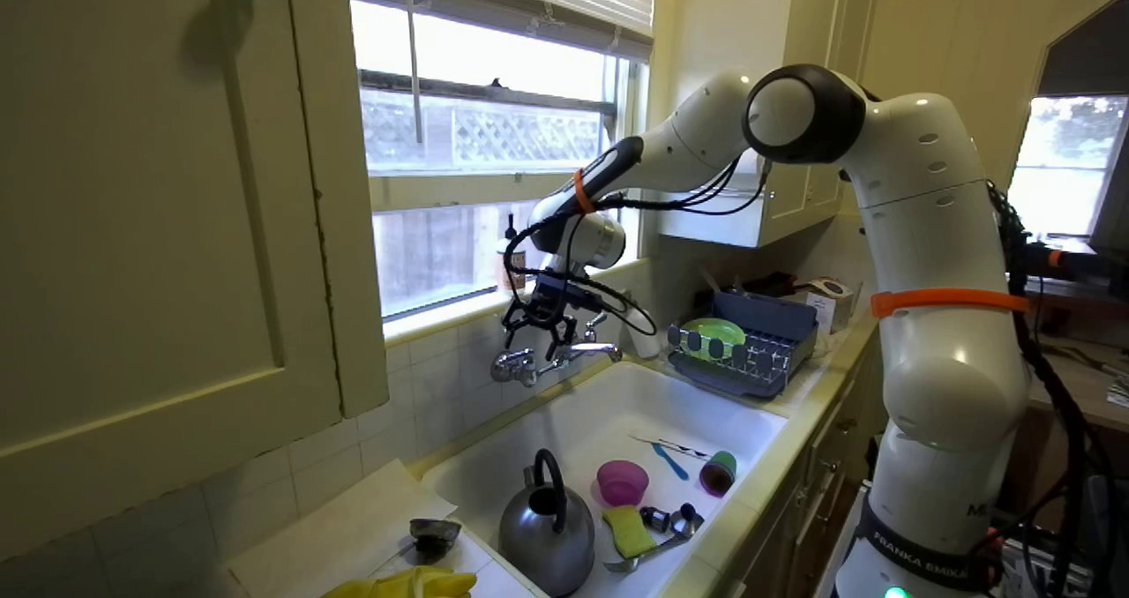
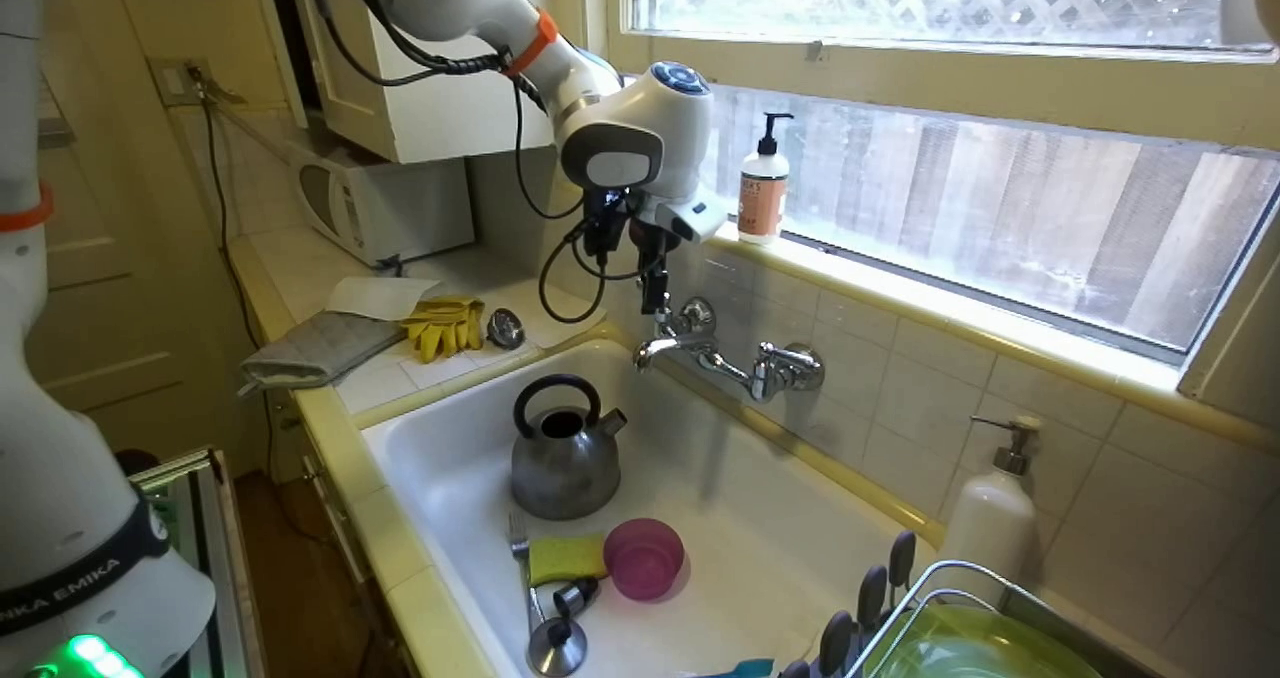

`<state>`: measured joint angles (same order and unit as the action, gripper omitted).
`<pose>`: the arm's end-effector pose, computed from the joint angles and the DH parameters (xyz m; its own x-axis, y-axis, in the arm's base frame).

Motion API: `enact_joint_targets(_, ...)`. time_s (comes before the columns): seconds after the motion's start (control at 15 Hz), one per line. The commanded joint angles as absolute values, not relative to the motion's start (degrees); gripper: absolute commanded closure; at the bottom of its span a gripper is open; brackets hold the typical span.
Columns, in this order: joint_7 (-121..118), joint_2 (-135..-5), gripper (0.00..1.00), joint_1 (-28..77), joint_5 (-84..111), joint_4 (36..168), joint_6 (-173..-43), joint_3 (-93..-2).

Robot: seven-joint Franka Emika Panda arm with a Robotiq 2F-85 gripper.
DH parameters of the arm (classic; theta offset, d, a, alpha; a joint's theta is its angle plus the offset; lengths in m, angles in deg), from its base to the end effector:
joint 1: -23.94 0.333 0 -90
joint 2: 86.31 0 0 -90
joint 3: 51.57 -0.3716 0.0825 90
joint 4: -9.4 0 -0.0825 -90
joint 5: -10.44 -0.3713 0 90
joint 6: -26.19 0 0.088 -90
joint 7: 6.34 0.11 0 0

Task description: Take the purple bowl out of the plate rack and put it into the sink the turn on the water to the faucet and put water in it

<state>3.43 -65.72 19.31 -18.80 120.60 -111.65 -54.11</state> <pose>0.6392 -0.0215 0.3669 0.8423 -0.5379 -0.0349 -0.5095 -0.7733 -0.3774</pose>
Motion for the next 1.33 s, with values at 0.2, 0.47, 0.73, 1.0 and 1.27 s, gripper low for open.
enact_joint_targets(0.2,7.83,-61.78,0.00,20.83,-17.69,116.33,-110.93,-53.45)
enact_joint_targets(0.47,7.87,-60.81,0.00,20.97,-16.52,115.13,-109.99,-53.35)
enact_joint_targets(0.73,6.03,-61.09,0.00,20.69,-15.66,114.84,-108.42,-53.78)
enact_joint_targets(1.0,6.64,-60.37,0.00,20.72,-14.65,114.24,-106.84,-53.55)
enact_joint_targets(1.27,8.70,-59.63,0.00,21.32,-14.17,114.03,-109.27,-52.79)
